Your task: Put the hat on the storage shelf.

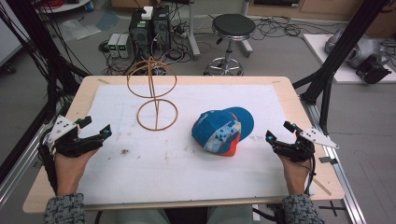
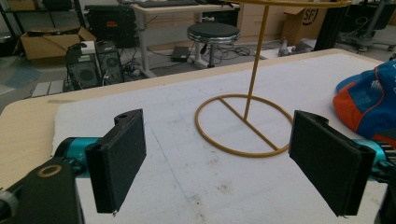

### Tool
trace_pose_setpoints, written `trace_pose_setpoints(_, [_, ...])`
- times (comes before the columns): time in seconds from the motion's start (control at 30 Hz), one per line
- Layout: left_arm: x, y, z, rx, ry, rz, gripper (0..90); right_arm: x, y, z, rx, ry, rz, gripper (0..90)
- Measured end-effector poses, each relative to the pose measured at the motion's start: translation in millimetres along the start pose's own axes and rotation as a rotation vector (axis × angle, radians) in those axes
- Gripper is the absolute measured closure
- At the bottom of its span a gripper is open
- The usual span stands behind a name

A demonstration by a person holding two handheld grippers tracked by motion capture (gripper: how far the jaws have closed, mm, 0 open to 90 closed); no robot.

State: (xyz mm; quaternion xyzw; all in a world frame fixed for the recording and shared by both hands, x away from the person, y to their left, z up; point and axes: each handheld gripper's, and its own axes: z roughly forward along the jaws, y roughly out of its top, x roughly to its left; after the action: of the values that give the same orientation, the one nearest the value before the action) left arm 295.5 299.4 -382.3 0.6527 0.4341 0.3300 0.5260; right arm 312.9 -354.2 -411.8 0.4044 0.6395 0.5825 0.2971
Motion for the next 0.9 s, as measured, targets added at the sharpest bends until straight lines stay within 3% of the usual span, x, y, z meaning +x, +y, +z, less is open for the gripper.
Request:
trace_pose_setpoints(0.33, [-2.2, 0.0, 2.3, 0.001, -0.014, 0.0, 19.3, 16.9, 12.0, 13.2, -0.028, 0.088, -0.003, 10.8])
trace_pose_setpoints(0.6, [-1.8, 0.1, 1.9, 0.0, -0.012, -0.004, 19.3, 41.5, 21.1, 41.9, -0.024, 0.184, -0.039, 14.7])
trace_pose_setpoints(0.9, [-2.1, 0.2, 2.0, -0.001, -0.011, 0.003, 19.3, 62.3, 26.9, 72.3, -0.005, 0.216, -0.054, 14.9])
